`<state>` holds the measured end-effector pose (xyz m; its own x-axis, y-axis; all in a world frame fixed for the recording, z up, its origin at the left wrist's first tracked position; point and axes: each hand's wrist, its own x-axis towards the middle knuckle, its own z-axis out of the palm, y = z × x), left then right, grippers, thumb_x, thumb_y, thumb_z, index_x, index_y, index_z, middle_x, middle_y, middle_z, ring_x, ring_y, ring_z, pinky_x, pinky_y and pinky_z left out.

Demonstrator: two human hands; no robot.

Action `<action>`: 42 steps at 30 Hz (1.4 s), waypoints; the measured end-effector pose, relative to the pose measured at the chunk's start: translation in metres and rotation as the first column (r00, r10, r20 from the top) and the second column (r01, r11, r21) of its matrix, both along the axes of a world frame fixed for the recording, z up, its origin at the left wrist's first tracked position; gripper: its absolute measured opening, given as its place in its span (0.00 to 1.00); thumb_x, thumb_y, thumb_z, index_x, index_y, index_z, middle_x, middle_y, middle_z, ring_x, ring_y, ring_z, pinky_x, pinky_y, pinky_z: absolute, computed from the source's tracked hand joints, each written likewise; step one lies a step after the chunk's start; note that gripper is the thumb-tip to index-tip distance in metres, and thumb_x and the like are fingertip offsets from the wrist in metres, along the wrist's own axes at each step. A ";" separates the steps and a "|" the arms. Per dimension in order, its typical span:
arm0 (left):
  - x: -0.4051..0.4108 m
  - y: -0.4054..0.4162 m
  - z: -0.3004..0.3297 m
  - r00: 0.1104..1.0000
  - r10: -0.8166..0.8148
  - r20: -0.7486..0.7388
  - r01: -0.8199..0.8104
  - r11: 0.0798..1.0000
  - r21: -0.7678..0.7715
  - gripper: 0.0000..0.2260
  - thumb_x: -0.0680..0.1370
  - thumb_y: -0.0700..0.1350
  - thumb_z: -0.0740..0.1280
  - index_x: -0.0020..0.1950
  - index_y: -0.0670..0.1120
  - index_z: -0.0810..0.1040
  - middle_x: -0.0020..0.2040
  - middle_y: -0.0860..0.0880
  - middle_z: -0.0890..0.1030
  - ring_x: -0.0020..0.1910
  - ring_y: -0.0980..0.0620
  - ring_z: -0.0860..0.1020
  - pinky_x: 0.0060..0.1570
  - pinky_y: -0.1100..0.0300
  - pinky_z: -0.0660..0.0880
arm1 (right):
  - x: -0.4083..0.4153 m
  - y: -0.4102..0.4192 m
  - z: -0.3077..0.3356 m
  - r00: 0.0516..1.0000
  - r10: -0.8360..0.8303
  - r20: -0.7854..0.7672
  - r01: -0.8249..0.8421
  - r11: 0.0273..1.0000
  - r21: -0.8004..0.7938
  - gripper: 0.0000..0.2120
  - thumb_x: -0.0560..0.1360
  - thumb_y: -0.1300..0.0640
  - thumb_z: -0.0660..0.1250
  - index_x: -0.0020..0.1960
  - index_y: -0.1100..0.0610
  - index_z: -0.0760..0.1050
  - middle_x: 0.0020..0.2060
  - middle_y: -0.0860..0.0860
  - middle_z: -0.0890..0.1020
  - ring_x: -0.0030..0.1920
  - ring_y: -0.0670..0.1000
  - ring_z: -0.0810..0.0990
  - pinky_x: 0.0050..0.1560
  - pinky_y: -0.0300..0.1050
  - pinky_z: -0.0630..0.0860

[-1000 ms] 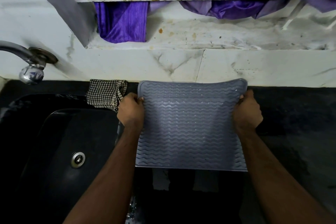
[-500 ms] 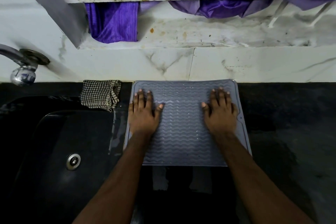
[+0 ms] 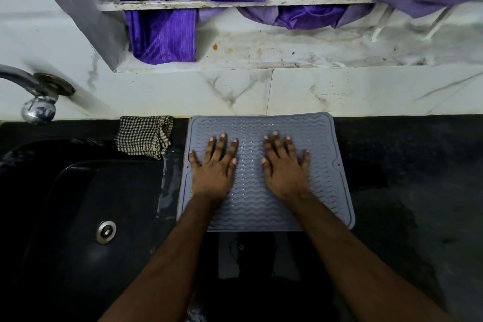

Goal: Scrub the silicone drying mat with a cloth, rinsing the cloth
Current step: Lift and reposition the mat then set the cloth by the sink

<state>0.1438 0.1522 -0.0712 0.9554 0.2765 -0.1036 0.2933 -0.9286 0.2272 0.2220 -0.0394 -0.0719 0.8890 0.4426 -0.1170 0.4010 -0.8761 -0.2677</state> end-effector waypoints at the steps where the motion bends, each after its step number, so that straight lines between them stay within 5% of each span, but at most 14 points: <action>1: -0.002 0.000 0.000 1.000 -0.013 -0.002 0.013 1.000 0.003 0.24 0.85 0.58 0.44 0.82 0.64 0.44 0.83 0.58 0.43 0.82 0.52 0.42 0.75 0.31 0.42 | -0.005 0.004 -0.003 1.000 0.001 -0.005 -0.001 1.000 -0.016 0.29 0.82 0.39 0.43 0.81 0.42 0.42 0.80 0.42 0.42 0.80 0.52 0.39 0.74 0.71 0.38; 18: -0.027 0.003 -0.010 0.997 -0.001 0.076 0.002 1.000 -0.014 0.24 0.85 0.59 0.48 0.82 0.60 0.53 0.83 0.57 0.49 0.82 0.52 0.46 0.79 0.42 0.42 | -0.046 -0.020 -0.001 0.999 0.000 0.032 0.001 1.000 -0.003 0.32 0.82 0.36 0.43 0.81 0.45 0.39 0.81 0.46 0.41 0.80 0.52 0.38 0.79 0.59 0.41; 29: -0.032 -0.005 -0.008 0.999 0.015 0.029 -0.014 0.999 -0.050 0.26 0.84 0.62 0.43 0.83 0.60 0.47 0.83 0.55 0.42 0.82 0.50 0.40 0.79 0.45 0.38 | -0.063 -0.021 0.001 1.000 -0.005 -0.001 0.005 0.999 -0.043 0.30 0.83 0.38 0.43 0.81 0.46 0.41 0.81 0.49 0.42 0.80 0.54 0.39 0.78 0.60 0.41; 32: -0.052 -0.026 -0.004 0.996 -0.070 0.058 0.075 0.995 -0.071 0.26 0.85 0.62 0.46 0.83 0.60 0.46 0.83 0.54 0.42 0.82 0.50 0.40 0.79 0.46 0.40 | -0.078 -0.019 0.009 1.000 0.018 0.005 -0.018 0.997 -0.078 0.29 0.83 0.40 0.47 0.81 0.47 0.50 0.81 0.54 0.50 0.80 0.59 0.47 0.77 0.64 0.48; 36: -0.087 -0.054 -0.005 0.970 -0.237 0.052 0.239 0.970 -0.044 0.25 0.85 0.54 0.56 0.82 0.52 0.59 0.83 0.49 0.52 0.82 0.47 0.50 0.80 0.44 0.45 | -0.121 -0.027 0.014 0.971 0.203 0.126 -0.206 0.979 0.004 0.24 0.82 0.44 0.56 0.75 0.52 0.66 0.73 0.56 0.69 0.72 0.58 0.68 0.72 0.58 0.63; 42: -0.116 -0.055 0.012 0.947 -0.316 0.067 0.320 0.945 -0.063 0.23 0.85 0.55 0.56 0.81 0.53 0.62 0.83 0.49 0.57 0.82 0.48 0.53 0.80 0.48 0.46 | -0.133 -0.039 0.018 0.961 0.272 0.054 -0.273 0.962 0.013 0.22 0.82 0.43 0.59 0.70 0.55 0.71 0.67 0.54 0.72 0.70 0.56 0.69 0.72 0.52 0.64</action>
<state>0.0275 0.0975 -0.0589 0.9972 -0.0486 -0.0570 -0.0290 -0.9521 0.3044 0.0886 -0.0788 -0.0541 0.7388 0.6710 -0.0626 0.6376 -0.7261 -0.2574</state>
